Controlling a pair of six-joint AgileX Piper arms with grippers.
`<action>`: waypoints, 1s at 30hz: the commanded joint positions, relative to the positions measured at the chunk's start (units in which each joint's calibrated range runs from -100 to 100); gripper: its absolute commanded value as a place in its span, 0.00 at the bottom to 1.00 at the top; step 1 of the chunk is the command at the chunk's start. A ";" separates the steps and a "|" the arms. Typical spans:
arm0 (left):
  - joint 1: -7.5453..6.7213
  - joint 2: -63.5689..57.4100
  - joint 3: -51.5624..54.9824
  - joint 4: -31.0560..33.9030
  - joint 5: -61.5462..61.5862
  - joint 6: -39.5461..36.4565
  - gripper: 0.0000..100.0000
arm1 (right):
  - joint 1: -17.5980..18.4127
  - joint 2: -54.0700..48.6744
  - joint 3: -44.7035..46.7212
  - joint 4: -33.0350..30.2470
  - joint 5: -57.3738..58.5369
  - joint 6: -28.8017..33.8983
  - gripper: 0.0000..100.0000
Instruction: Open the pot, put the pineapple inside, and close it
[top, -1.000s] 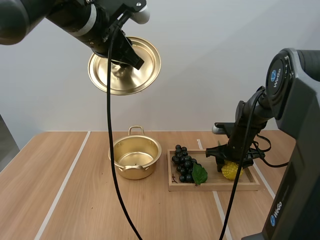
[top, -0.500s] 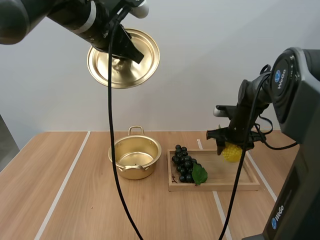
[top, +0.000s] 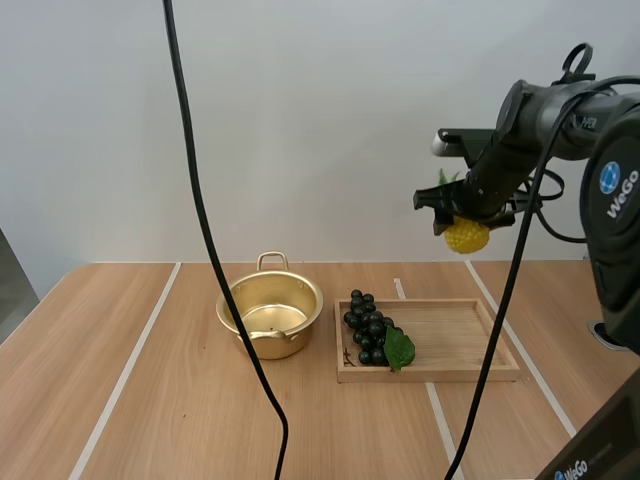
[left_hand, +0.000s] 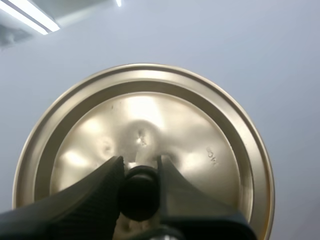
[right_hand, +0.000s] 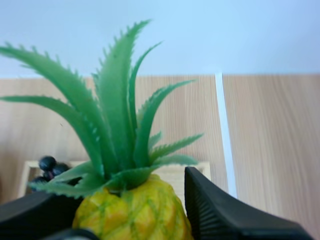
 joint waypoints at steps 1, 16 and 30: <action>0.14 -0.60 -5.18 -2.23 -1.15 -0.53 0.00 | 0.89 -3.14 -3.32 0.70 -0.81 -0.76 0.00; 0.14 -0.48 -15.79 -3.00 6.41 -0.20 0.00 | 12.27 -8.64 -17.11 12.13 9.02 -8.75 0.00; 0.14 -0.64 -15.80 -2.43 18.27 -0.13 0.00 | 19.28 3.31 -17.11 13.05 16.76 -15.26 0.00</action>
